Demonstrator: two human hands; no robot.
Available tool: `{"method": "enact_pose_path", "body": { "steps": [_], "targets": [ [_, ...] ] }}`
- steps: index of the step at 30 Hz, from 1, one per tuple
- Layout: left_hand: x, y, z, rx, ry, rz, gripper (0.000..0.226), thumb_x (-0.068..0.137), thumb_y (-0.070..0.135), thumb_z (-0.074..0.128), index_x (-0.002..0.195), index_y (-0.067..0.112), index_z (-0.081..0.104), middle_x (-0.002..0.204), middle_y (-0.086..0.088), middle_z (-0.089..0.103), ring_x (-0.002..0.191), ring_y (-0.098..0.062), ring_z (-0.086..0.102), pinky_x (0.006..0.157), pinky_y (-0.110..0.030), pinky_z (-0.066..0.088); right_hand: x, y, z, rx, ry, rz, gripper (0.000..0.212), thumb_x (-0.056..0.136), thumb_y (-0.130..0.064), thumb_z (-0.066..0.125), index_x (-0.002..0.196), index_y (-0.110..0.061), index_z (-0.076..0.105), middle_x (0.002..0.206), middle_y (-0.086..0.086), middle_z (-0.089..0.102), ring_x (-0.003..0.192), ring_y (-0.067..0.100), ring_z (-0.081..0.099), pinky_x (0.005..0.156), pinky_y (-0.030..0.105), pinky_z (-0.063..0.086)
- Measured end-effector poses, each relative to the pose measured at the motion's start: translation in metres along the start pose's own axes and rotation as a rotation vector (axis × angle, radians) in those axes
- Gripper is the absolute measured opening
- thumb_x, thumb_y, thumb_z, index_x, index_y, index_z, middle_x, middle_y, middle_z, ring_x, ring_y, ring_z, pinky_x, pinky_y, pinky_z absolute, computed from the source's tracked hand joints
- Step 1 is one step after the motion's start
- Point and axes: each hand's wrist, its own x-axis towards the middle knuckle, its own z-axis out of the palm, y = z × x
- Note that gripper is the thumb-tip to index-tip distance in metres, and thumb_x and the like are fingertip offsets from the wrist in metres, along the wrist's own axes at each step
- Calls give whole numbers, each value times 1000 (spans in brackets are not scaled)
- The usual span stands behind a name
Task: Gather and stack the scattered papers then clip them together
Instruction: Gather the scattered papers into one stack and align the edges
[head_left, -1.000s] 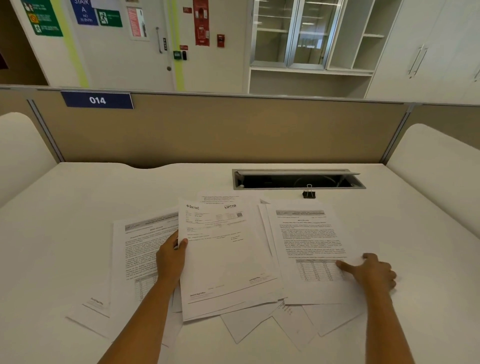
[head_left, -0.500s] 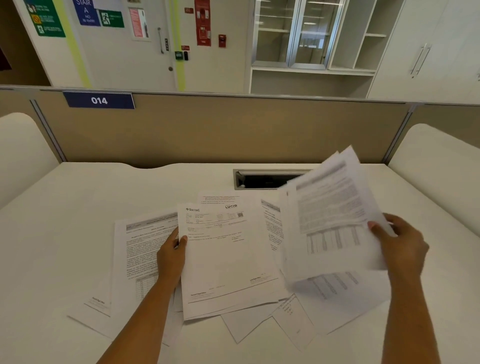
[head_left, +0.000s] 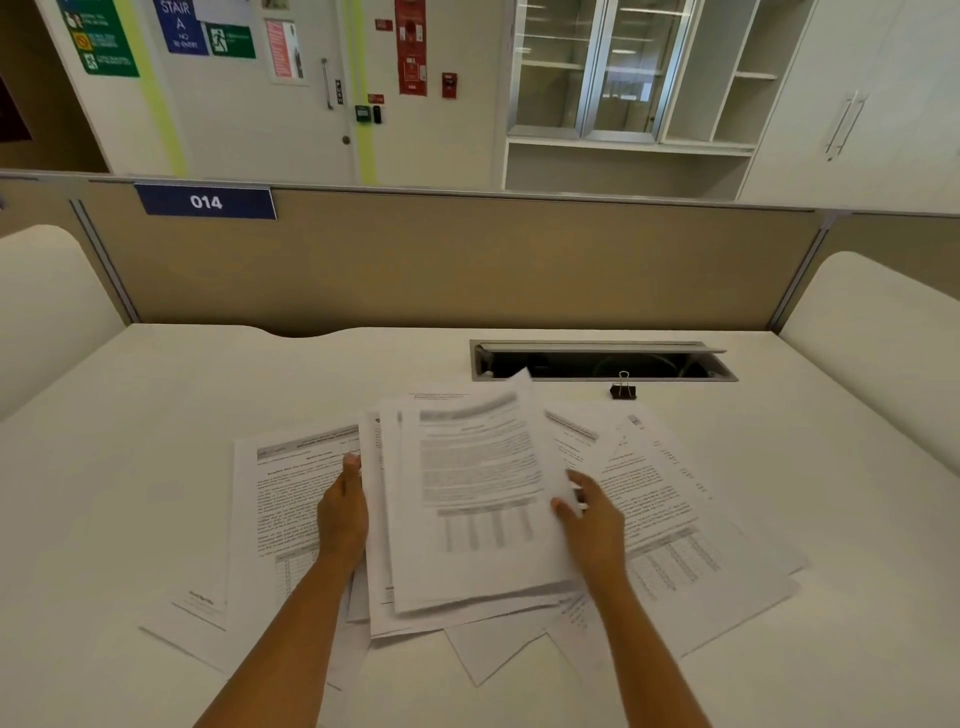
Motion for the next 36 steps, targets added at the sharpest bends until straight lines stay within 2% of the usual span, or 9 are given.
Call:
{"method": "enact_pose_path", "body": {
  "steps": [2, 4, 8, 14, 18, 22, 27, 32, 36],
  "targets": [
    [0, 0, 1, 54, 9, 26, 54, 96, 45, 32, 119, 5, 61, 106, -9, 65, 98, -25, 58, 87, -32, 45, -5, 9, 17, -128, -43, -40, 46, 92, -9, 53, 137, -12, 43, 135, 12, 52, 122, 24, 51, 104, 32, 37],
    [-1, -1, 1, 131, -16, 74, 45, 97, 35, 38, 128, 7, 54, 119, -14, 63, 108, -29, 58, 91, -33, 45, -7, 15, 28, -265, -79, -103, 49, 94, -12, 50, 141, -11, 37, 140, 9, 46, 129, 21, 42, 109, 27, 30],
    [-2, 1, 0, 152, -97, 96, 40, 96, 12, 45, 136, 10, 45, 129, -15, 58, 114, -30, 56, 93, -33, 45, -3, 14, 32, -416, -151, -163, 49, 94, -16, 50, 141, -13, 37, 143, 8, 39, 129, 22, 38, 108, 27, 30],
    [-10, 34, -11, -131, -208, 73, 38, 91, 9, 54, 127, 18, 56, 115, -4, 67, 102, -24, 65, 91, -43, 52, 13, 6, 8, -88, -144, -2, 73, 81, -40, 66, 141, -14, 37, 142, 7, 44, 124, 25, 47, 103, 39, 37],
    [-22, 60, -14, -224, -260, 165, 37, 91, 18, 55, 127, 23, 55, 112, -3, 70, 96, -24, 69, 82, -46, 57, 14, -11, -9, 263, -288, 9, 65, 73, -45, 70, 130, -30, 44, 122, -10, 57, 110, 14, 56, 99, 42, 44],
    [-36, 91, -9, -292, -249, 283, 33, 92, 21, 50, 126, 21, 51, 114, -2, 67, 93, -23, 70, 76, -44, 59, 12, -32, -23, 511, -180, -117, 54, 73, -31, 73, 122, -30, 49, 109, -3, 70, 91, 19, 71, 74, 41, 60],
    [-56, 124, 2, -323, -264, 395, 28, 86, 26, 54, 114, 30, 50, 112, 1, 64, 97, -20, 66, 77, -36, 59, 2, -58, -27, 527, -87, -279, 20, 79, -27, 68, 97, -33, 60, 87, -16, 73, 80, 14, 72, 60, 25, 58],
    [-61, 132, 5, -256, -296, 410, 32, 76, 29, 64, 107, 32, 56, 105, 3, 67, 93, -18, 67, 72, -31, 60, -2, -61, -31, 508, -137, -279, 21, 78, -18, 70, 91, -33, 62, 78, -22, 73, 76, 4, 71, 54, 19, 55],
    [-64, 147, 5, -280, -252, 423, 16, 83, 25, 60, 97, 33, 57, 91, 7, 67, 79, -15, 67, 56, -18, 56, -6, -80, -42, 524, -104, -347, 21, 71, -30, 70, 91, -32, 63, 81, -18, 74, 78, 11, 72, 58, 25, 57]
  ]
}}
